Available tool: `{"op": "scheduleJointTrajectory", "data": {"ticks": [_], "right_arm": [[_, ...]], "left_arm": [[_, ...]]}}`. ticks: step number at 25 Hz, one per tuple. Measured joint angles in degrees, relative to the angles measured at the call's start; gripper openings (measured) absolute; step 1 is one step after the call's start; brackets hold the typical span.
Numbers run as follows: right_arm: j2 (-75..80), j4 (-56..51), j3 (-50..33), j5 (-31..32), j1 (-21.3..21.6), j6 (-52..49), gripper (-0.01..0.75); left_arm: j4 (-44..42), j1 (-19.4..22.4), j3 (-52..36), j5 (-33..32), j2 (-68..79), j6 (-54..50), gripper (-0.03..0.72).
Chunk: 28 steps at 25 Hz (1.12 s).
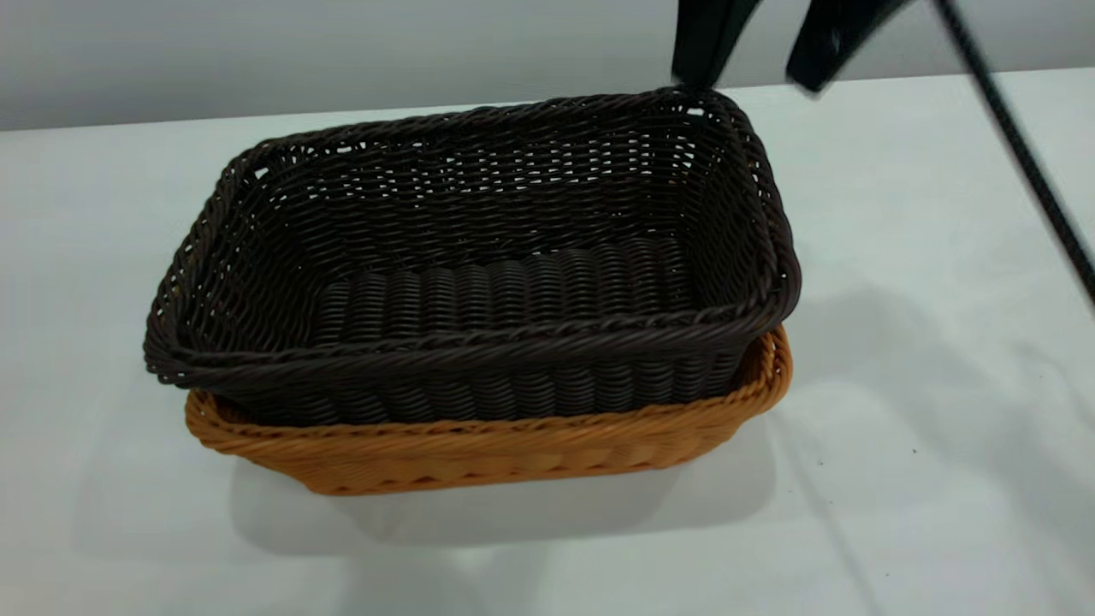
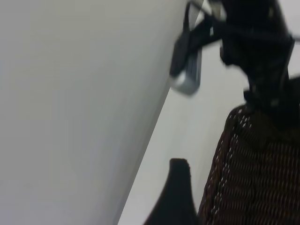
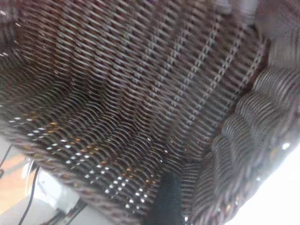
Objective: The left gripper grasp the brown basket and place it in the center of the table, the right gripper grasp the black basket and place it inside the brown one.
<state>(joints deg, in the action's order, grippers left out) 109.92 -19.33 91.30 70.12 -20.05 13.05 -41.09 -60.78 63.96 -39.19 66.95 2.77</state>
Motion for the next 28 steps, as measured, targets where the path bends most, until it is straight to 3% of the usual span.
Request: {"op": "scheduleJointTrajectory", "data": {"ticks": [5, 14, 20, 28], "right_arm": [[-5.71, -6.06, -0.05, 0.0, 0.0, 5.66, 0.632], [-14.99, -12.29, -0.11, 0.01, 0.0, 6.83, 0.471], [-22.51, -13.02, -0.11, 0.04, 0.0, 6.83, 0.379], [-33.93, -11.47, -0.11, 0.07, 0.0, 6.46, 0.297]], "left_arm": [[-1.43, 0.0, 0.0, -3.69, -2.29, 0.0, 0.452], [-1.25, 0.0, 0.0, -11.39, -9.96, -4.2, 0.037], [-0.9, 0.0, 0.0, -12.5, -14.93, -10.37, 0.001], [5.32, 0.0, -0.06, -23.32, -18.85, -11.94, -0.001]]}}
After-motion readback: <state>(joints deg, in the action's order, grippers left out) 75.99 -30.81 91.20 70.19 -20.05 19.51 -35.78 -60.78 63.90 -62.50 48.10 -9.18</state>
